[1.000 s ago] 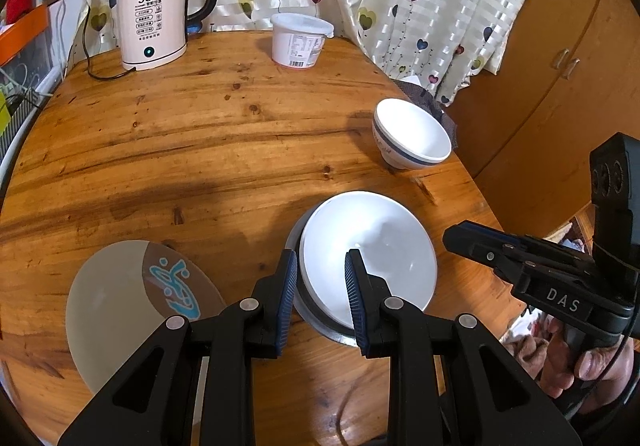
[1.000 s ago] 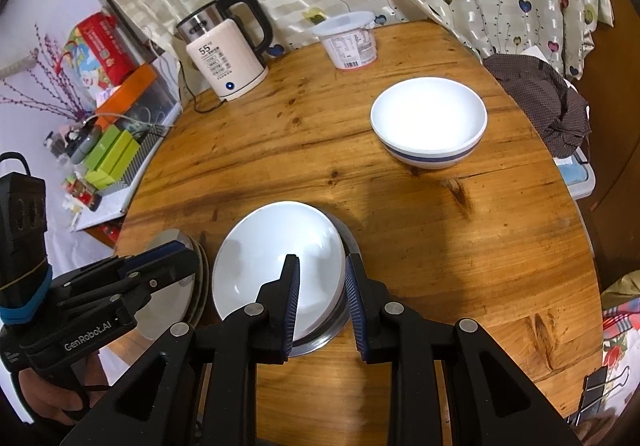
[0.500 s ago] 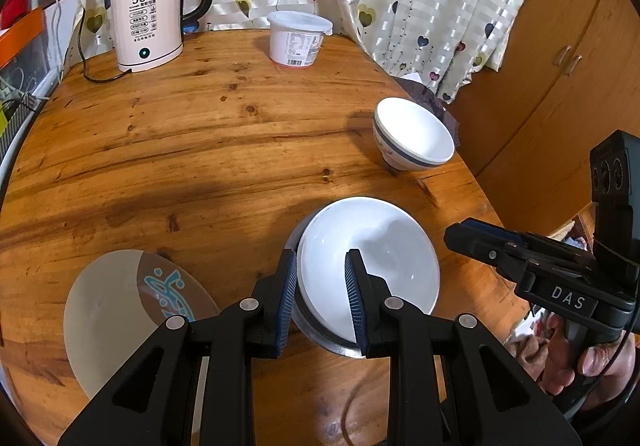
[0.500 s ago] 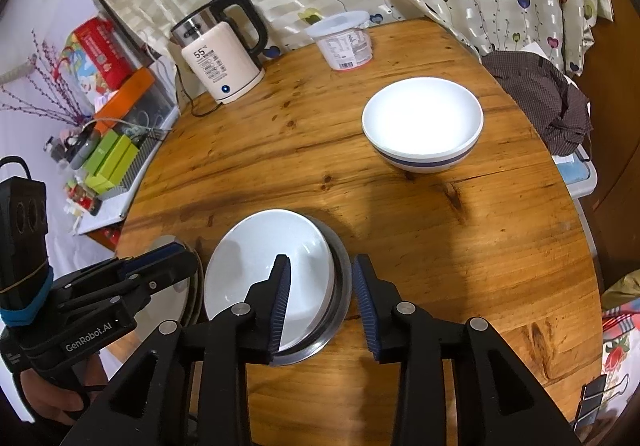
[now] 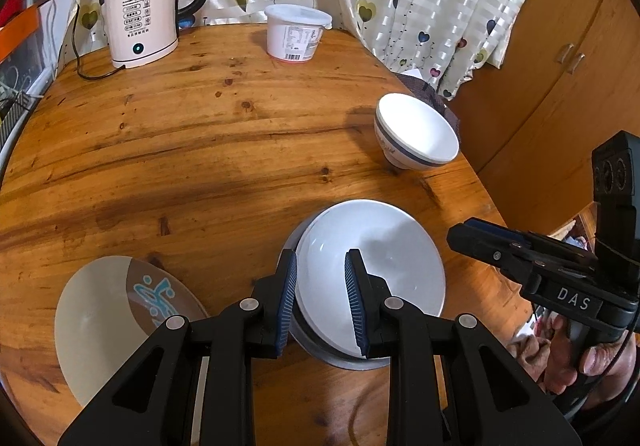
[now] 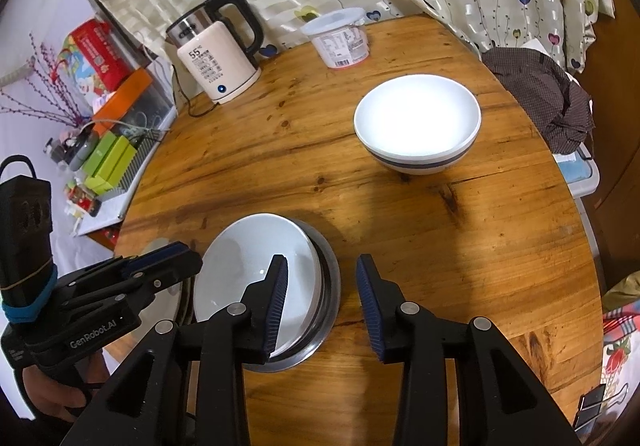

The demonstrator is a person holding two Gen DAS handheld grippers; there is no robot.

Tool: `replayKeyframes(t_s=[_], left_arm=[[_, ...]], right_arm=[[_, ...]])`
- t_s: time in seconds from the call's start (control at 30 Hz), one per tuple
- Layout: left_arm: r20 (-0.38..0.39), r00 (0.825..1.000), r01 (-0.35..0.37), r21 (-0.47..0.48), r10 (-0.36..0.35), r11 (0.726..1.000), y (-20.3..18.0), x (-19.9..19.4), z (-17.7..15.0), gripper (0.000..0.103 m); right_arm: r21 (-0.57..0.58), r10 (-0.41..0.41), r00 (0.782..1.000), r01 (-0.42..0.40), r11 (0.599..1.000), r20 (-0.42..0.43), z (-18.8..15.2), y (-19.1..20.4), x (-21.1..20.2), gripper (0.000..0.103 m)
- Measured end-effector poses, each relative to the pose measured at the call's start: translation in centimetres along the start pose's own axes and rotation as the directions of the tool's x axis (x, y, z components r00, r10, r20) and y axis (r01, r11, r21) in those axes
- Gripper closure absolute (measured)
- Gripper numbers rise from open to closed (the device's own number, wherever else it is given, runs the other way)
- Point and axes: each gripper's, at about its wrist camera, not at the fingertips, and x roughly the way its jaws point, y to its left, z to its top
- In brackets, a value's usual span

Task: Organize plates and bowls
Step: 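Open the right gripper and withdraw from the nested bowls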

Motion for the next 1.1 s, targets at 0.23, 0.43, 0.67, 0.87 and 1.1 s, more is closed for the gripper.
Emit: replayKeyframes(t_s=[0.23,0.43,0.67,0.87,1.1], left_arm=[[-0.02,1.0,0.02,0.014,-0.02,1.0,-0.1,0.7,-0.5,0.077],[-0.015,1.0,0.016,0.017,-0.016,1.0,-0.2,0.7,-0.7,0.077],[-0.015,1.0,0.002,-0.007,-0.002,1.0,0.6,0.7,-1.0,0.077],[-0.019,1.0,0.008,0.001,-0.008,1.0,0.2,0.7,-1.2,0.077],[-0.02,1.0,0.007,-0.001,-0.007,1.0,0.1,0.7,-1.3,0.077]], right_arm=[[0.002,0.011,1.0,-0.011,1.0,-0.021,-0.5,-0.1,0.7,0.081],[0.0,0.032,0.999,-0.032,0.999,-0.039,-0.9,-0.2,1.2,0.088],[-0.012,0.044,0.998,-0.045,0.999,-0.049,-1.1,0.1,1.5,0.093],[-0.015,0.043,0.998,-0.044,0.999,-0.05,-1.1,0.3,1.7,0.096],[-0.016,0.041,0.998,-0.042,0.999,-0.05,-1.2,0.3,1.6,0.096]])
